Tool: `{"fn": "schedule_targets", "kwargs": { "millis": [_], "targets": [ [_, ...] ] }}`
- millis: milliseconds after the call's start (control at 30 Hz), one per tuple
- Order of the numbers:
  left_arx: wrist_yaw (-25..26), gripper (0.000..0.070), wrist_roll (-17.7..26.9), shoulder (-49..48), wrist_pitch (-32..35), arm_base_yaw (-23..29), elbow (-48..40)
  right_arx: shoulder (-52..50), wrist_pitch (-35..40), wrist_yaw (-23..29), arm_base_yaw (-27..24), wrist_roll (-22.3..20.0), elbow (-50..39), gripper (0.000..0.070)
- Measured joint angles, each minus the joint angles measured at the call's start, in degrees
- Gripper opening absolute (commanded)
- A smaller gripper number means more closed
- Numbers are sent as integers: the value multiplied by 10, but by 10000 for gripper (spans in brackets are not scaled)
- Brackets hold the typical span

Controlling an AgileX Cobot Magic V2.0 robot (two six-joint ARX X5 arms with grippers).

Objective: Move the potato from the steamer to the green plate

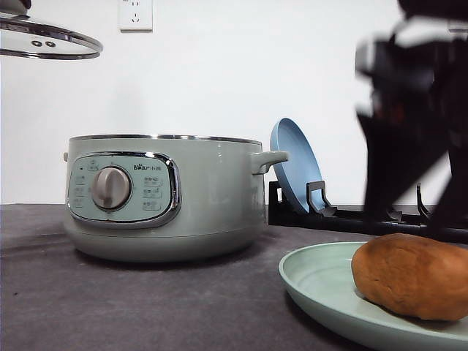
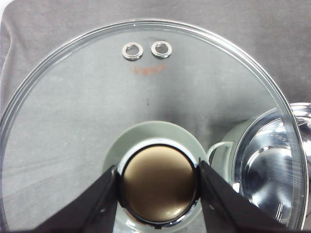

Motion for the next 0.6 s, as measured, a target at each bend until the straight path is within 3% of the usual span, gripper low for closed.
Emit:
{"fn": "schedule_targets", "kwargs": {
  "millis": [300, 367, 600],
  "targets": [
    [0, 0, -2, 0, 0, -5, 0, -128, -202, 26, 0, 3, 195, 580],
    [0, 0, -2, 0, 0, -6, 0, -154, -239, 29, 0, 5, 234, 613],
    [2, 0, -5, 0, 0, -12, -9, -246, -327, 45, 0, 27, 335, 637]
  ]
}}
